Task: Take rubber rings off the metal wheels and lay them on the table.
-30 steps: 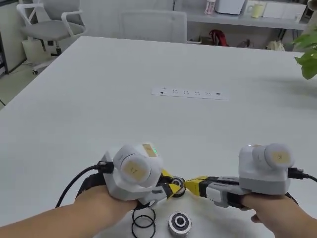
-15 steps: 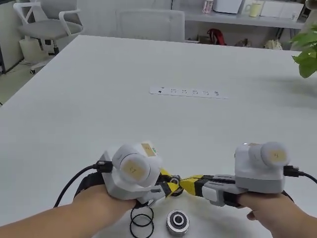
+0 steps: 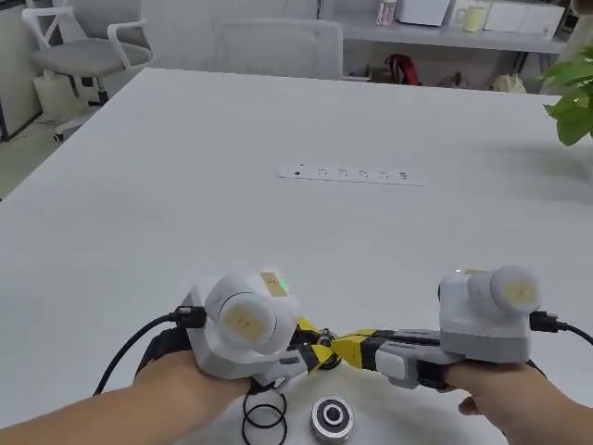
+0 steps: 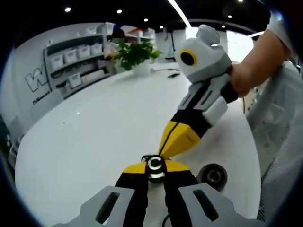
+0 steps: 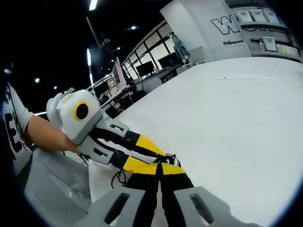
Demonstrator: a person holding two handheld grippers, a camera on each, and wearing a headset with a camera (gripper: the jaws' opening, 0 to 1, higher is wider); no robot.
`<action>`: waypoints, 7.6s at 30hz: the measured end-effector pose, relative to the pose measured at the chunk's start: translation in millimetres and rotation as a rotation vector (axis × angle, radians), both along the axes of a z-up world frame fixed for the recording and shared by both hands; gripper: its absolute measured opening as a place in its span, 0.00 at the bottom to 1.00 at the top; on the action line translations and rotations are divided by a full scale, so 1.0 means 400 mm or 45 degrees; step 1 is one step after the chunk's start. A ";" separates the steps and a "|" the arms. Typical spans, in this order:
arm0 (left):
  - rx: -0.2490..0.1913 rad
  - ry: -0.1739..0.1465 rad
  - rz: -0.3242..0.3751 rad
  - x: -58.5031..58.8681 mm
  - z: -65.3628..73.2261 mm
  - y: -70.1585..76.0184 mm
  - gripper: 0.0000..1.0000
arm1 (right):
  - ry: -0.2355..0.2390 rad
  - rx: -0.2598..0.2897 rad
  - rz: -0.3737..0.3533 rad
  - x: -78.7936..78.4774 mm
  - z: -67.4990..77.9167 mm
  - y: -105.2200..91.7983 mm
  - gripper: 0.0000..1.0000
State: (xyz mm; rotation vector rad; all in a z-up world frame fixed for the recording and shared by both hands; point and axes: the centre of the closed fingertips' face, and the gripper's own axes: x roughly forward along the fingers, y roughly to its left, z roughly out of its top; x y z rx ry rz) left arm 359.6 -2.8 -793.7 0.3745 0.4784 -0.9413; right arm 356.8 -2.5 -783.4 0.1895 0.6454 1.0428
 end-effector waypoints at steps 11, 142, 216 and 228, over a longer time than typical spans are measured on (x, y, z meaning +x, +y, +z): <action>-0.007 0.009 -0.005 0.000 0.000 0.001 0.12 | 0.047 0.060 0.012 -0.008 0.007 -0.002 0.00; -0.226 -0.023 0.052 -0.146 0.146 0.254 0.81 | -0.006 -0.122 0.233 -0.111 -0.034 0.129 0.01; -0.161 0.067 -0.051 -0.024 0.072 0.117 0.62 | -0.281 -0.262 0.209 -0.010 -0.039 -0.035 0.21; -0.154 0.112 -0.068 -0.020 0.039 0.081 0.58 | -0.282 -0.260 0.229 -0.008 -0.051 -0.022 0.19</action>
